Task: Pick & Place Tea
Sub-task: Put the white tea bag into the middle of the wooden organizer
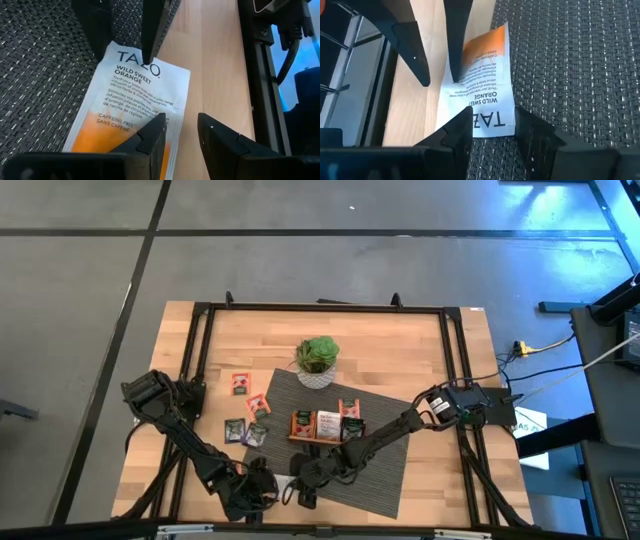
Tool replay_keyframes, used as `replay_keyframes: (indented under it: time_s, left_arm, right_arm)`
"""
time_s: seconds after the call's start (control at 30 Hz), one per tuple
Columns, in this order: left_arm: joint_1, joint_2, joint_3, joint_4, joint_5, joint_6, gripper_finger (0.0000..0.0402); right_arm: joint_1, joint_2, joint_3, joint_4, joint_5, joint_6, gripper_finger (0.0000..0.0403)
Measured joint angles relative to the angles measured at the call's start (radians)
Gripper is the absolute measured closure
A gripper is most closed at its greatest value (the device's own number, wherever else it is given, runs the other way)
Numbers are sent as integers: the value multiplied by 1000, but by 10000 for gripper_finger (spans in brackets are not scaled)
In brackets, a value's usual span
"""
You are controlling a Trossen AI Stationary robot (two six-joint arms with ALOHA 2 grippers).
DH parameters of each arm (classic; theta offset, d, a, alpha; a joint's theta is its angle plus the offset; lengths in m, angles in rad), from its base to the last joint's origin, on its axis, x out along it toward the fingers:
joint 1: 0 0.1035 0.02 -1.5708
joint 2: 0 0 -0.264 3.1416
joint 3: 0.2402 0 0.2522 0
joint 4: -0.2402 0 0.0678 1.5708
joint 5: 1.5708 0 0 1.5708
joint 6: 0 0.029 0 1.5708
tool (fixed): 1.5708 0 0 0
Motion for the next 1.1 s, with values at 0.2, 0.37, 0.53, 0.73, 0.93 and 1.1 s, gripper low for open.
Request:
replay_keyframes:
  time_s: [0.2,0.37,0.53,0.73,0.93,1.1]
  left_arm:
    - [0,-1,0,0,5,-22,289]
    - [1,-2,0,-2,17,-23,292]
    - [0,-1,0,0,-2,-25,289]
    - [2,0,-1,-2,-30,-30,289]
    - [2,1,-2,-8,-75,-53,292]
    - [1,1,-2,-19,-120,-136,288]
  right_arm:
    - [-4,-3,0,-7,58,28,257]
    - [-18,-4,0,-6,59,73,257]
    - [-31,-5,0,-6,-17,133,257]
    - [-32,-6,0,-3,-58,166,257]
    - [-33,-6,-1,-3,-84,184,257]
    - [-32,-6,-1,-3,-96,206,257]
